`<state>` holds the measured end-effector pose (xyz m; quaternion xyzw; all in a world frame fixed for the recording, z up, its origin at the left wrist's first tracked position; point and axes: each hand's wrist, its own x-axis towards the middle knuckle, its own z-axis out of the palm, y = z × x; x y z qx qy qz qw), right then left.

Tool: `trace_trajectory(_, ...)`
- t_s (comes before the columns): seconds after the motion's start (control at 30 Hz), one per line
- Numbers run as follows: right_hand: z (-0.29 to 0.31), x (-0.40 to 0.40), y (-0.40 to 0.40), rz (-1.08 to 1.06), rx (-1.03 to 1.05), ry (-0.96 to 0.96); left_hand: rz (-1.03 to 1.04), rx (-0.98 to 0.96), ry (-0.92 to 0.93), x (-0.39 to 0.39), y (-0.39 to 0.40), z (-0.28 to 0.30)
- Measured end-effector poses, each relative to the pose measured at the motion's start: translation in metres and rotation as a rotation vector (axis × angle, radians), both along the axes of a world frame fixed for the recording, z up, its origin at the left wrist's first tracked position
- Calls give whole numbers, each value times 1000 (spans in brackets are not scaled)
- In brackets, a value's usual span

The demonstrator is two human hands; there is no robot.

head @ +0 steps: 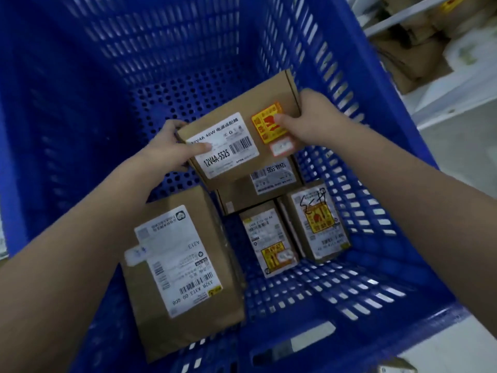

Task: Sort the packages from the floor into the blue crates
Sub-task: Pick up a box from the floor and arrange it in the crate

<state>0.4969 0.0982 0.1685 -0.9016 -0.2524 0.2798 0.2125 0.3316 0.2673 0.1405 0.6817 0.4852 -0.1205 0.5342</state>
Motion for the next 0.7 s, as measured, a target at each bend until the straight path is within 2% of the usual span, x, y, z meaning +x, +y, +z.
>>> trace_trajectory(0.13, -32, -11, 1, 56, -165, 42, -71, -43, 175, 4, 1, -34)
trace_trajectory(0.3, -69, -19, -6, 118, -295, -17, -252, -112, 274, 11, 0, -55)
trace_trajectory(0.7, -97, -7, -13, 290, -503, -50, -325, -98, 307, 22, 1, -77)
